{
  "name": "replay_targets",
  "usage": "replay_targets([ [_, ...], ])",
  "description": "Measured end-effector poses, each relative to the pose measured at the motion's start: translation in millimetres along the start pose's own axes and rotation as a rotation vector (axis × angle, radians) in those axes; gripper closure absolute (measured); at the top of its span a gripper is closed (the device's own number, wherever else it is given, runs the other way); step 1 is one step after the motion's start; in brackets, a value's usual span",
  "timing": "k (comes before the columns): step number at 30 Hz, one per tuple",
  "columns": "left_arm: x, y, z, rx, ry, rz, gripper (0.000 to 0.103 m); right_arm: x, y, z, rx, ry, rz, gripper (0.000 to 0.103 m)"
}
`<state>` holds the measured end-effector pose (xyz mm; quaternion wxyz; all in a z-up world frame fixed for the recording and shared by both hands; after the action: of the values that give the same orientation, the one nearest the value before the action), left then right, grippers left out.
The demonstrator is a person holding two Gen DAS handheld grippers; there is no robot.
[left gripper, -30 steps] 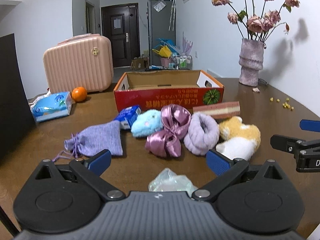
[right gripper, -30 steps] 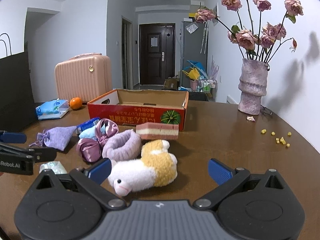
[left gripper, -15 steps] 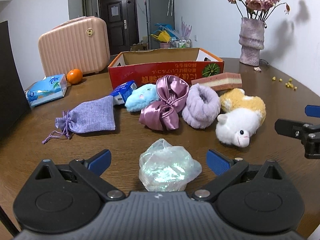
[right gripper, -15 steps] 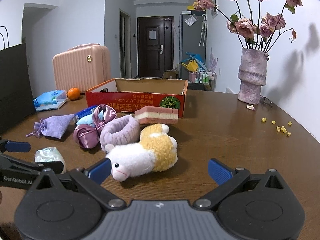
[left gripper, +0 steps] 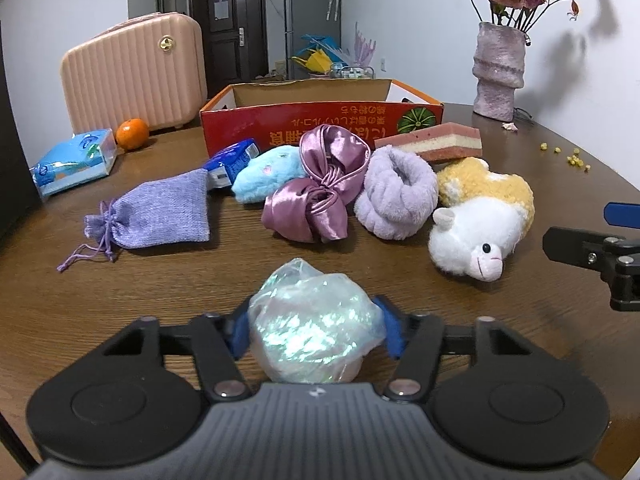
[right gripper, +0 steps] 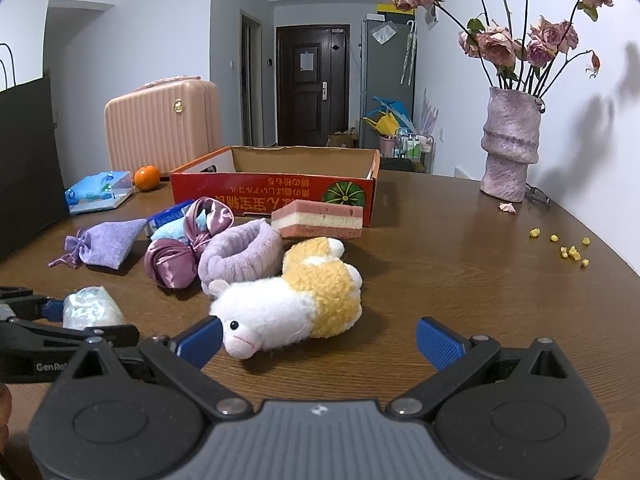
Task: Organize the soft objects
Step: 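Grasp the plush sheep with the right tool while the left tool holds the bag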
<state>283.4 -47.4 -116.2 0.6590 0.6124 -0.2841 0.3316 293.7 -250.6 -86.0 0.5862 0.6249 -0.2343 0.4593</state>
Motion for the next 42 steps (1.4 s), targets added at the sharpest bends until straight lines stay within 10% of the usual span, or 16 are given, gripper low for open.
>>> replay_targets([
  [42, 65, 1, -73, 0.053, 0.074, 0.185, 0.059, 28, -108, 12, -0.094, -0.117, -0.175, 0.002],
])
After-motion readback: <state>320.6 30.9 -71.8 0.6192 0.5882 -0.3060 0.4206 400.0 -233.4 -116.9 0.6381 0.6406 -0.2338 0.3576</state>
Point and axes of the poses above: each gripper's, at about its wrist camera, not at the fingertips, and y roughly against the way its jaws point, z to its right, x to its top, the point moved 8 cm from there along -y, roughly the way its jaws point, and after that the axes turned 9 degrees about y, right-handed, at the moved point
